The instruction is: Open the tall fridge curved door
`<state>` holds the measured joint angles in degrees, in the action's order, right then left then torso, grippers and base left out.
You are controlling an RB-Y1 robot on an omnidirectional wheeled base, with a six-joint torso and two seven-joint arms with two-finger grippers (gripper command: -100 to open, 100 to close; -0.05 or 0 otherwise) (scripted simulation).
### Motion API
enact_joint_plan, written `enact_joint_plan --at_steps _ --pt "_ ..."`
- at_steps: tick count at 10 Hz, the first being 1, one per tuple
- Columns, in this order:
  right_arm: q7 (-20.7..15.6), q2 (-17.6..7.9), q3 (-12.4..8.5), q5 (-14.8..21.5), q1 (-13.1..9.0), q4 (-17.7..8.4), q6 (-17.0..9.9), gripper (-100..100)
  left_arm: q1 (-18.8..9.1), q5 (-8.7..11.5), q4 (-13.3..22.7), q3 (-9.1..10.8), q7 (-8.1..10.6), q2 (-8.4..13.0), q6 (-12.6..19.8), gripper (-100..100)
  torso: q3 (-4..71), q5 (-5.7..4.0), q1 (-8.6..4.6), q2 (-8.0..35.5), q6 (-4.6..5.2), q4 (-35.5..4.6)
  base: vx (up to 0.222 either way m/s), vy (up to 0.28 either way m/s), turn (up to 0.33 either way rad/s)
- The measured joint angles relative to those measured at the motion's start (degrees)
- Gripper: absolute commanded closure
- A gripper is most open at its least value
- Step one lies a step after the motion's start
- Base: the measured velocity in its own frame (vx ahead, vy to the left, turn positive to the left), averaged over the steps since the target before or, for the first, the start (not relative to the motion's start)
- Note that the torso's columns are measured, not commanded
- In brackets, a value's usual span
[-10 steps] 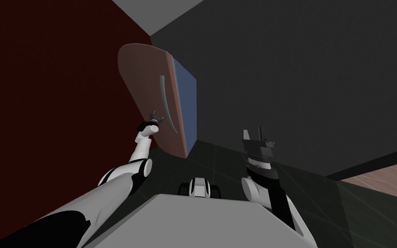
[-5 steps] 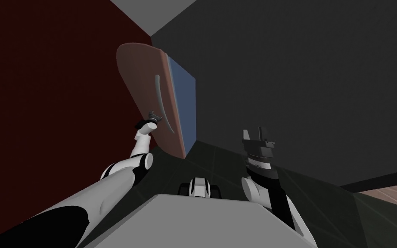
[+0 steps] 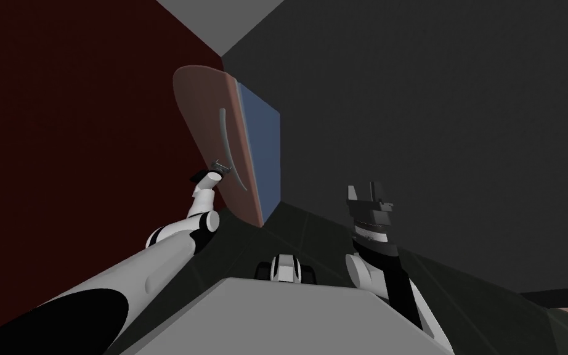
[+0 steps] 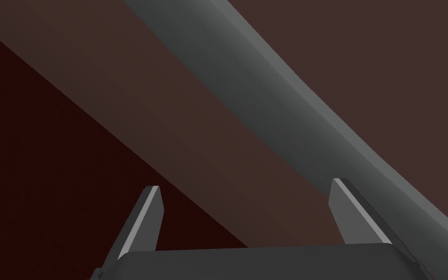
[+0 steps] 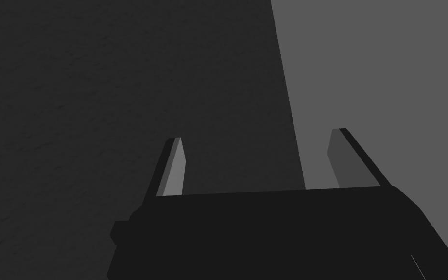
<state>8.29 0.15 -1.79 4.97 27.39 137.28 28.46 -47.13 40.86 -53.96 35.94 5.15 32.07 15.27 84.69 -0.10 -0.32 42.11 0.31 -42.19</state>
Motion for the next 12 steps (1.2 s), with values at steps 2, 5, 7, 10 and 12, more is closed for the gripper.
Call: enact_joint_plan --at_steps 2,5,7,10,12 --pt "0.00 0.00 0.00 0.00 0.00 0.00 0.00 0 -1.98 0.33 2.66 1.80 -0.37 0.27 1.40 -100 -0.04 0.08 0.31 0.05 -0.20 -0.05 0.032 -0.159 0.067" --pt "0.00 -0.01 -0.01 0.00 -0.01 0.00 0.00 0 -3.99 0.34 5.21 4.18 -0.69 0.93 3.09 -100 -0.15 0.17 0.60 0.22 -0.30 -0.10 0.016 -0.078 -0.024" --pt "0.00 -0.03 -0.02 0.00 -0.01 -0.01 -0.01 0 -5.21 -0.67 8.20 4.73 -0.89 2.05 1.12 -100 -0.23 0.23 0.68 0.33 -0.36 -0.14 -0.042 0.045 -0.065" --pt "0.00 -0.03 -0.02 0.00 -0.01 -0.01 -0.01 0 -6.19 -3.92 9.73 6.45 0.26 2.38 -0.17 -100 -0.13 0.09 0.29 0.17 -0.33 -0.10 -0.063 0.068 -0.168" --pt "0.00 -0.02 -0.02 0.00 -0.01 -0.01 -0.01 0 -7.11 -7.81 10.57 8.70 1.56 2.39 -1.05 -100 -0.11 0.10 0.27 0.13 -0.34 -0.08 -0.063 0.053 -0.140"
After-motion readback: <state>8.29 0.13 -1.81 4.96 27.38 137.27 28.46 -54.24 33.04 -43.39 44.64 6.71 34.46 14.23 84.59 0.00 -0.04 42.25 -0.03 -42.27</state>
